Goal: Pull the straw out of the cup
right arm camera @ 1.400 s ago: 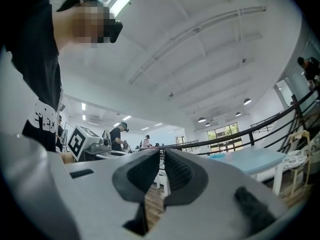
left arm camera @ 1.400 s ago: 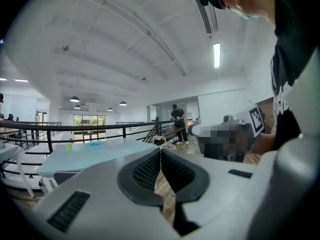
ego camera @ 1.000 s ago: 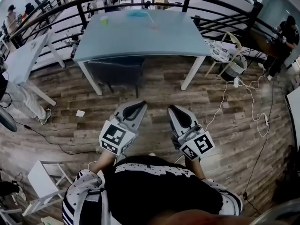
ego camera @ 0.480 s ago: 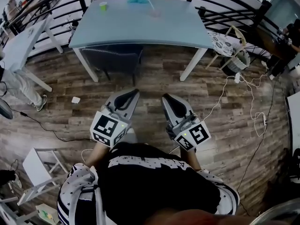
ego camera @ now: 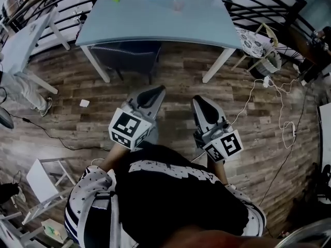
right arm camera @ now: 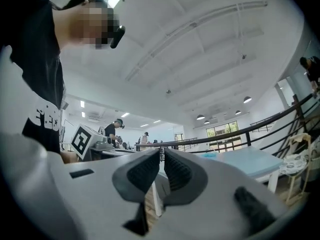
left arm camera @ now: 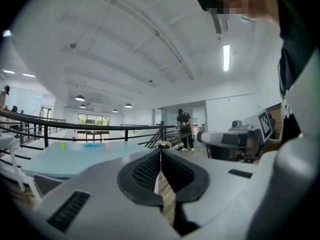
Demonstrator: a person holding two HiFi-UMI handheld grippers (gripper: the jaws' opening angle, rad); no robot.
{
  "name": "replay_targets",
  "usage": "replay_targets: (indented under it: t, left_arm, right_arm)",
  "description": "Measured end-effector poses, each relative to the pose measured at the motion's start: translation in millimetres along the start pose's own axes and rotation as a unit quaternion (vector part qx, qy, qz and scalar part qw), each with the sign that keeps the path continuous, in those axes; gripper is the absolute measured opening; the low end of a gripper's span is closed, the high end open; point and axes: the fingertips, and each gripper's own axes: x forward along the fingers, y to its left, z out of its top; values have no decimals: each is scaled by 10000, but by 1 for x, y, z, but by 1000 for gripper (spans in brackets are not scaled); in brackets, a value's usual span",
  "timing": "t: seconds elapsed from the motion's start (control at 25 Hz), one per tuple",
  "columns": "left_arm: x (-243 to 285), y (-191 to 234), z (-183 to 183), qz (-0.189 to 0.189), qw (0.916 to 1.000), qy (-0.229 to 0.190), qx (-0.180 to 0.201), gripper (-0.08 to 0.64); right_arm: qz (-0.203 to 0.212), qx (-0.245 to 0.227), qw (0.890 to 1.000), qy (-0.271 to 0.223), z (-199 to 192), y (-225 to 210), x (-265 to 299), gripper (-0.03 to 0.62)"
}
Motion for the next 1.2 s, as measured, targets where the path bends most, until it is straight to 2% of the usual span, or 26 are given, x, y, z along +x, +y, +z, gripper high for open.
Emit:
replay_targets:
  t: [0.2,0.4,0.64,0.96,1.2]
  left_arm:
    - [33,18,8,-284,9995,-108,-18,14]
    - [54,45,2,-325,9995,27,-13,14]
    - [84,71,2,-482,9988,-62,-70,14]
    - [139,100,20,-904,9957,-187,-77,14]
    - [165,128,26,-1007,9948,-126,-66,14]
  right_arm:
    - [-293,-117,9995,-27,4,-25,16,32]
    - [-362,-95,9993,-30,3,-44,44,32]
    - [-469,-171,9987,54,-3,-66,71,32]
    - [-759,-303,9966,108,9,-108,109,32]
    - [-842,-300,9959,153,11,-131,137,31]
